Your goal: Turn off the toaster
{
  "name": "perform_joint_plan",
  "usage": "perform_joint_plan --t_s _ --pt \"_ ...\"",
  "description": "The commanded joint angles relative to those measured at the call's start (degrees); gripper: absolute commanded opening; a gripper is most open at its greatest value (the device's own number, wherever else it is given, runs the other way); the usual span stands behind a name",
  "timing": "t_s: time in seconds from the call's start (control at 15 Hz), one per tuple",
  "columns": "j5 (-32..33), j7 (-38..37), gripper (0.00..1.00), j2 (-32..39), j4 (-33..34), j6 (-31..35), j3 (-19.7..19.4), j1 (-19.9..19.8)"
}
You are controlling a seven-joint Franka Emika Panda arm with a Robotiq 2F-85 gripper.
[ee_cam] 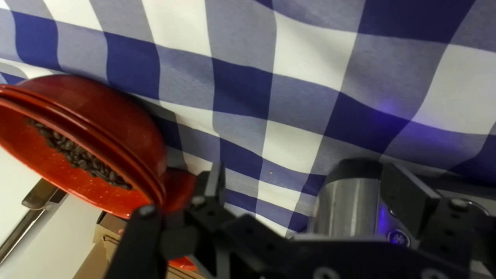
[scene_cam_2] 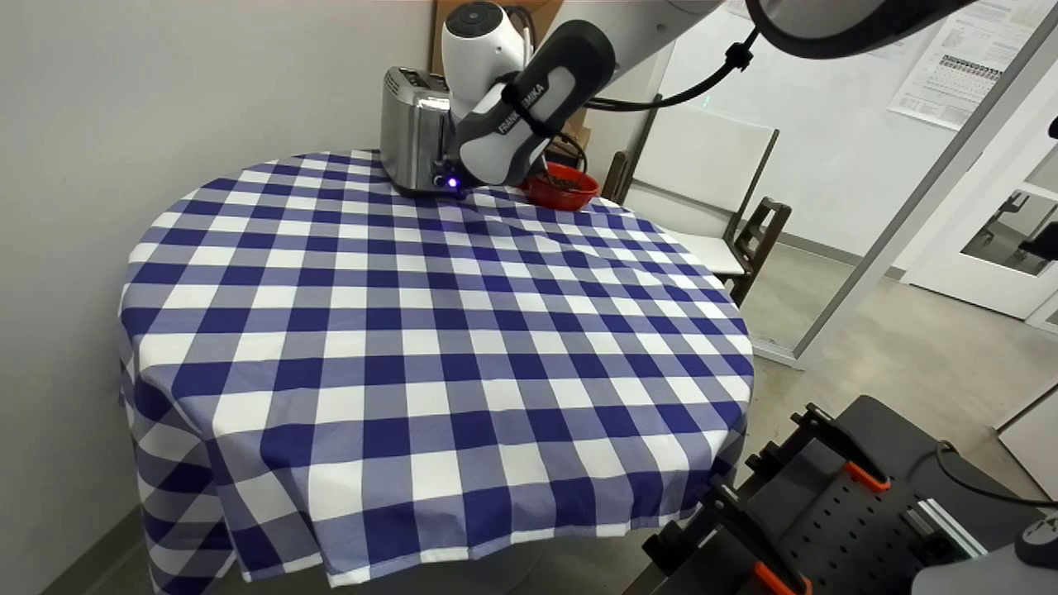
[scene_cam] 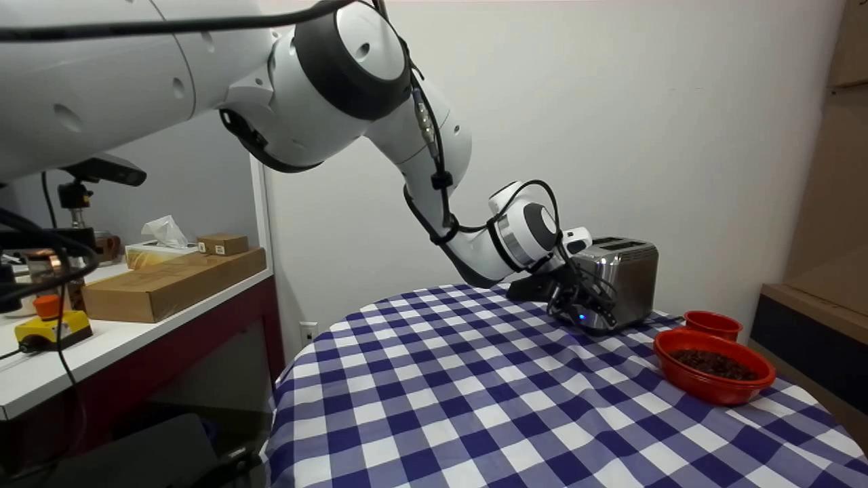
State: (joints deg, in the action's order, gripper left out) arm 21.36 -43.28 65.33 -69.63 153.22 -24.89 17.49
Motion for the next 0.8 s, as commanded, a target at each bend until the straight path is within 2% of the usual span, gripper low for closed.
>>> perform_joint_plan --t_s 0.0,0.73 --pt "-0.51 -1.92 1.00 2.29 3.26 0.72 -1.45 0.34" --pt "-0.62 -2.85 1.00 3.77 5.25 0.43 -1.55 0.48"
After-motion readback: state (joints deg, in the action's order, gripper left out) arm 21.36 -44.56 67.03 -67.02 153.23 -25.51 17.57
